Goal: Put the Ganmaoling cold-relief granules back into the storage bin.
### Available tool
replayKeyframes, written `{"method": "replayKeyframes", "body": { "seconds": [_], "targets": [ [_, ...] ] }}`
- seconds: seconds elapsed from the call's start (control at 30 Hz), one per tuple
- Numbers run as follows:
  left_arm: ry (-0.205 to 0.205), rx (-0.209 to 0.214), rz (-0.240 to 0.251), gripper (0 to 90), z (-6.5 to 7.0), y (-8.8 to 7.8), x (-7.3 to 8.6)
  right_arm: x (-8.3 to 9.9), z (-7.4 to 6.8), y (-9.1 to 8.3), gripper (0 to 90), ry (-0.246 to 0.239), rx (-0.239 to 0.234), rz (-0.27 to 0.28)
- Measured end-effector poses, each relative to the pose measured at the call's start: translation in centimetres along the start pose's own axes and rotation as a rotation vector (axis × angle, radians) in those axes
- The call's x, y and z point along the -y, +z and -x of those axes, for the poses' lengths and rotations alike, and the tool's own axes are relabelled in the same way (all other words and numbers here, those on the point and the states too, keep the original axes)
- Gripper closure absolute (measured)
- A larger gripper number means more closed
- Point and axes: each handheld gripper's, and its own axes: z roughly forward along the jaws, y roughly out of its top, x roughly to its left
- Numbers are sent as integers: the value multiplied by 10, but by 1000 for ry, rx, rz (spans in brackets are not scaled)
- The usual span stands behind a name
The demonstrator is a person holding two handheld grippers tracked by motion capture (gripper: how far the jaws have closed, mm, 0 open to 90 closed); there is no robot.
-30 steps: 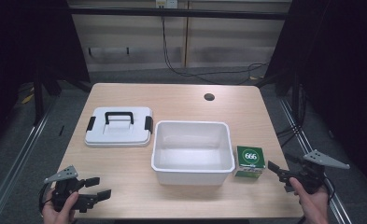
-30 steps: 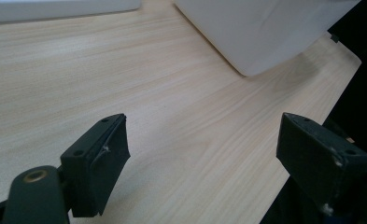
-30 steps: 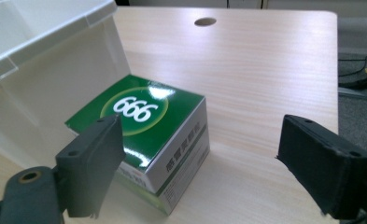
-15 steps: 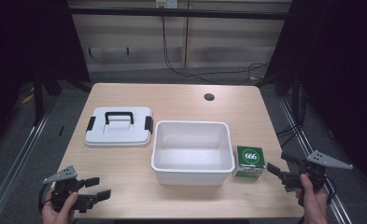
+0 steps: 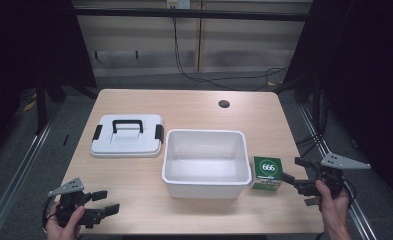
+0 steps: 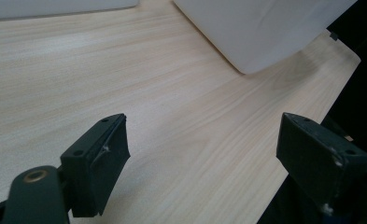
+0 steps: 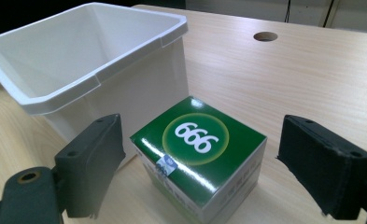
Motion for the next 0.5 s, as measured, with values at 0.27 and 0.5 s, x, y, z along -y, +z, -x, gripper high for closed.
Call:
{"method": "replayKeyframes", "body": {
  "seconds": [0.27,0.5],
  "targets": [
    [-2,2,0,168,0,1,0,-32,-4,9,157,-100,-55,-78],
    [0,4,-3,168,0,1,0,-46,-6,20,132,-86,-34,-153]
  ]
}}
